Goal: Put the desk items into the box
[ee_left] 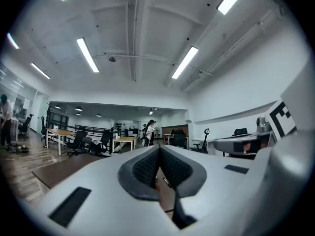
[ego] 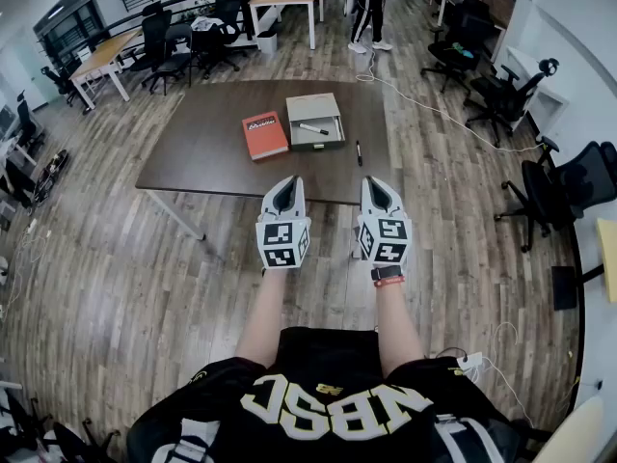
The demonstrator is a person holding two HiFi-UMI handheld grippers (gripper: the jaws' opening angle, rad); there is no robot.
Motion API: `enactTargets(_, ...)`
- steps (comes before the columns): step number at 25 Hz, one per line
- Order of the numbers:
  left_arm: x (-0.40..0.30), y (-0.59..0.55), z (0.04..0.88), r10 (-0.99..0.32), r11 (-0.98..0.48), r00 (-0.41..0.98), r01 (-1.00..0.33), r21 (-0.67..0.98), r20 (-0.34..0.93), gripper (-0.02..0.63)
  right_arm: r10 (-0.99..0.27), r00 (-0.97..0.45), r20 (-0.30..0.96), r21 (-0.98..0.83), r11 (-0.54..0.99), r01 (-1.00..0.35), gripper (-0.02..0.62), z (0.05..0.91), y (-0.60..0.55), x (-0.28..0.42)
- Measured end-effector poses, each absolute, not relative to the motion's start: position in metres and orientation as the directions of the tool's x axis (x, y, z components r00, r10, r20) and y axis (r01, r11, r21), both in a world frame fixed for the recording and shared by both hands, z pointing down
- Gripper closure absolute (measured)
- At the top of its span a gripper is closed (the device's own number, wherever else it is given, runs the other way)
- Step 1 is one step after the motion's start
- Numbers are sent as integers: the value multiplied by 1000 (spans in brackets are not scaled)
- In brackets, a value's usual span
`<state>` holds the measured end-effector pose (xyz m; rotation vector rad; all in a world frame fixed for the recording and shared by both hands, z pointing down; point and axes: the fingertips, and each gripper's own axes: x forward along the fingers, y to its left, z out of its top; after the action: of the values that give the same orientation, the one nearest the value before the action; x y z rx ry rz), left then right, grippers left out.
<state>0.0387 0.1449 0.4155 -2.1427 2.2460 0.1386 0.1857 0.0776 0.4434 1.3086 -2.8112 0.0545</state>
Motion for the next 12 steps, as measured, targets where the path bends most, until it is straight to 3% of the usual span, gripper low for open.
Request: enactTargets(12, 77, 116, 448, -1000, 24, -24, -998, 55, -12, 592, -755, -648, 97, -71, 644, -761, 586, 476, 58, 217)
